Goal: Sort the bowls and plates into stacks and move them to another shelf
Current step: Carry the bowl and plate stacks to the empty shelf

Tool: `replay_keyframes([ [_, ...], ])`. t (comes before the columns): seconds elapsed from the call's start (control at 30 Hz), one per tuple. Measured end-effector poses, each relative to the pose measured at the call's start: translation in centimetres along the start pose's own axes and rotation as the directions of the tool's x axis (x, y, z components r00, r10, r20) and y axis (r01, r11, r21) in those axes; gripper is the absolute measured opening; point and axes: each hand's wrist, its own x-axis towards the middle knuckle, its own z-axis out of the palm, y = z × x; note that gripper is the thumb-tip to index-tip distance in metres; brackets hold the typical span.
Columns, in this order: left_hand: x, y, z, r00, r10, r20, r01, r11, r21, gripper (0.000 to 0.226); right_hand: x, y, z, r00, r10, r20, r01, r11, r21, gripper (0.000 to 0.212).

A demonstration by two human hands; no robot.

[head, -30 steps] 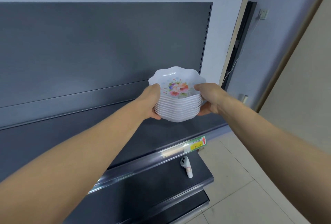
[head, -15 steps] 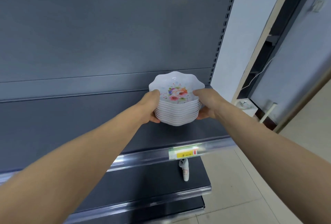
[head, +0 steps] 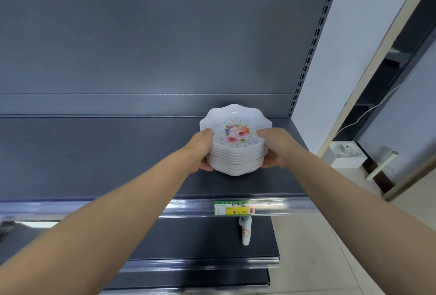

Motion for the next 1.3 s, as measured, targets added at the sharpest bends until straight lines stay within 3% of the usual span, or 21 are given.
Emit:
replay_keyframes([
  [0.23,0.4,-0.3,0.4,1.0,0.03,-0.004,-0.03,0.998,0.049,0.026,0.8,0.6,-0.6,1.0,-0.003,0.03,0.004,1.0,-0.016,0.03],
  [0.37,0.3,0.0,0.0,0.999,0.011,0.035,-0.016,0.989,0.145,0.028,1.0,0.2,-0.6,0.993,-0.104,-0.052,0.093,0.979,-0.182,0.034],
  [0.5,0.4,0.9,-1.3,0.993,0.112,-0.046,-0.094,0.953,0.288,0.046,-0.4,-1.9,-0.4,0.904,-0.406,-0.132,0.258,0.766,-0.589,0.043],
  [0.6,-0.6,2.4,-2.8,0.927,0.352,-0.133,-0.262,0.857,0.444,0.034,-1.9,-4.1,0.8,0.837,-0.546,-0.01,0.382,0.598,-0.704,0.045],
  [0.7,-3.0,4.2,-5.2,0.834,0.527,-0.163,-0.333,0.716,0.614,0.045,-3.2,-6.3,3.8,0.783,-0.598,0.172,0.487,0.417,-0.767,0.046],
  [0.87,-8.9,5.6,-12.2,0.608,0.773,-0.181,-0.296,0.432,0.852,0.043,-6.7,-9.9,11.5,0.589,-0.675,0.444,0.588,-0.019,-0.809,0.046],
  [1.03,-15.8,4.2,-22.7,0.378,0.902,-0.208,-0.014,0.23,0.973,0.039,-12.5,-12.6,21.9,0.339,-0.685,0.645,0.686,-0.289,-0.668,0.047],
  [1.13,-20.0,2.9,-28.2,0.301,0.925,-0.234,0.15,0.197,0.969,0.043,-16.2,-13.1,28.0,0.172,-0.678,0.715,0.737,-0.394,-0.55,0.046],
  [1.3,-28.2,-0.8,-38.8,0.208,0.923,-0.325,0.396,0.224,0.891,0.039,-24.0,-12.6,40.3,-0.09,-0.633,0.769,0.803,-0.503,-0.32,0.044],
])
